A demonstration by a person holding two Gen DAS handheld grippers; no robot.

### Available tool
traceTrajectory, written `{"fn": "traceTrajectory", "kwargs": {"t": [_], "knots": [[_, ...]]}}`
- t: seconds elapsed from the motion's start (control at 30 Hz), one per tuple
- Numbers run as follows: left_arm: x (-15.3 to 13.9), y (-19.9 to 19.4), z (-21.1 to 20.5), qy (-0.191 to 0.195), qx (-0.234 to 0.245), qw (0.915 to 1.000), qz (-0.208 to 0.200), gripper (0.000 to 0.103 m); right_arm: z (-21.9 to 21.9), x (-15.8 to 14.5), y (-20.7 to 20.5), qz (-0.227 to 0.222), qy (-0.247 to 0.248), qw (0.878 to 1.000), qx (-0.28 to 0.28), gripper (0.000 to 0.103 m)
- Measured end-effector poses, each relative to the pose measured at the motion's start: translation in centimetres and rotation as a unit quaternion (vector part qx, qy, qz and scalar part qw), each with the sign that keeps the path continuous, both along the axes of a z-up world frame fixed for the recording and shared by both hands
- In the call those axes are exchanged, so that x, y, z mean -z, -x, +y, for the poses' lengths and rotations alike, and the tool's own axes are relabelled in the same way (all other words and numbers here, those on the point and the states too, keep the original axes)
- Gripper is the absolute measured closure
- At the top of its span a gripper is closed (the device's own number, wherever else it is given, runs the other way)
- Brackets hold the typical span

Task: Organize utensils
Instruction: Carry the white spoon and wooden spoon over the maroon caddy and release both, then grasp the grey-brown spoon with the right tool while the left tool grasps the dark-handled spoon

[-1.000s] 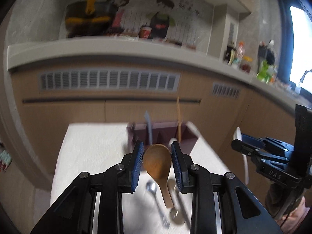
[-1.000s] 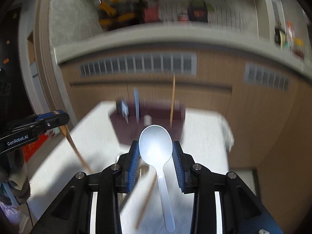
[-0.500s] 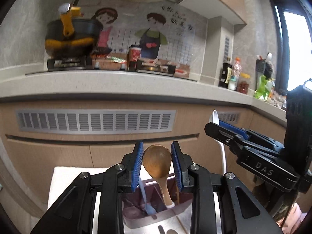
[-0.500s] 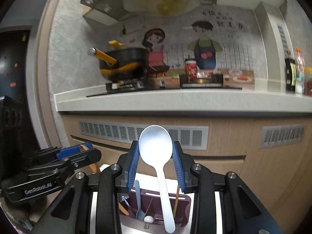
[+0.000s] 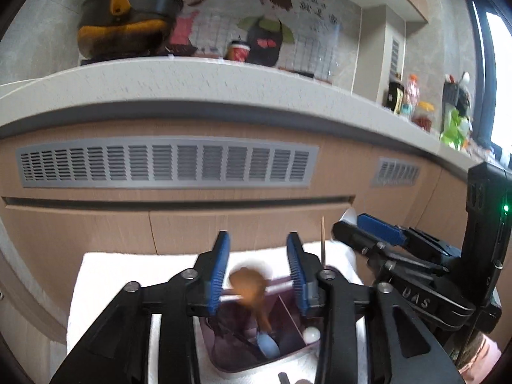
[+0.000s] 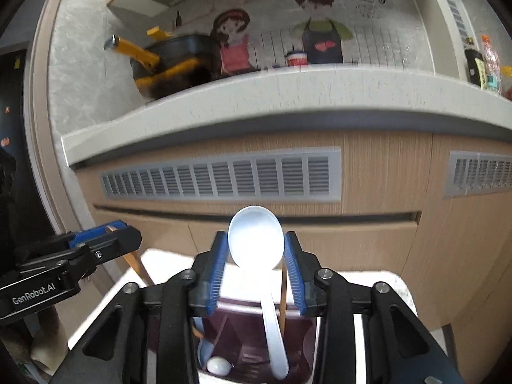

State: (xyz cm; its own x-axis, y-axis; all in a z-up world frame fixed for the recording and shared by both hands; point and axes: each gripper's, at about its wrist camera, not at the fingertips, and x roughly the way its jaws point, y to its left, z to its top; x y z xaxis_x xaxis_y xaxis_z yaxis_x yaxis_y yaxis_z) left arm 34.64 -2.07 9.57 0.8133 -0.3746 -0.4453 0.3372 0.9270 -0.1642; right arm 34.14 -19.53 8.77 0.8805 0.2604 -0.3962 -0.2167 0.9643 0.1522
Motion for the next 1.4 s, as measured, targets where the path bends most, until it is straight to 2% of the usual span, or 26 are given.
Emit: {"fn": "traceTrajectory", "kwargs": {"t": [0.03, 0.07, 0.2, 0.3, 0.5, 0.7, 0.93, 1.07, 1.17, 1.23, 1.33, 1.4], "knots": [[0.2, 0.1, -0.1, -0.002, -0.001, 1.0000, 0.002, 0.041, -0.1, 0.5, -0.1, 0.010, 0.005, 1.000, 0.006, 0.039], [0.4, 0.3, -0.1, -0.002, -0.004, 1.0000, 0.002, 0.038, -0.3, 0.7, 0.0, 0.013, 0.007, 1.000, 0.013, 0.037], [0.8, 1.5, 0.2, -0.008, -0.013, 0.9999, 0.004, 0.038, -1.7, 1.1, 1.6, 0.016, 0.004, 0.999, 0.028, 0.036], [1.4, 2.8, 0.6, -0.011, -0.021, 0.9996, 0.014, 0.038, -2.6, 1.2, 3.1, 0.026, 0.018, 0.998, 0.051, 0.025], [3.8, 6.0, 1.8, -0.021, -0.037, 0.9983, 0.040, 0.035, -3.0, 2.4, 6.2, 0.050, 0.056, 0.994, 0.073, 0.013], [7.5, 8.8, 3.1, -0.025, -0.051, 0.9936, 0.097, 0.035, -1.0, 5.4, 9.4, 0.080, 0.117, 0.988, 0.065, 0.013], [11.6, 12.8, 2.8, -0.034, -0.026, 0.9874, 0.152, 0.035, 0.4, 8.9, 12.1, 0.122, 0.152, 0.979, 0.055, 0.013], [12.7, 16.1, 1.0, -0.040, 0.020, 0.9877, 0.150, 0.035, -0.5, 10.6, 13.8, 0.152, 0.145, 0.975, 0.067, 0.013], [13.5, 18.7, -1.3, -0.076, 0.057, 0.9859, 0.138, 0.036, -1.4, 11.6, 15.3, 0.171, 0.138, 0.973, 0.066, 0.014], [14.0, 19.3, -2.5, -0.100, 0.077, 0.9819, 0.141, 0.048, -1.7, 12.0, 16.2, 0.166, 0.145, 0.972, 0.077, 0.014], [14.5, 19.1, -3.6, -0.112, 0.079, 0.9776, 0.159, 0.048, -2.3, 12.2, 17.2, 0.156, 0.150, 0.972, 0.094, 0.014], [14.8, 18.6, -3.7, -0.115, 0.064, 0.9761, 0.173, 0.048, -3.0, 12.4, 17.5, 0.158, 0.131, 0.974, 0.100, 0.014]]}}
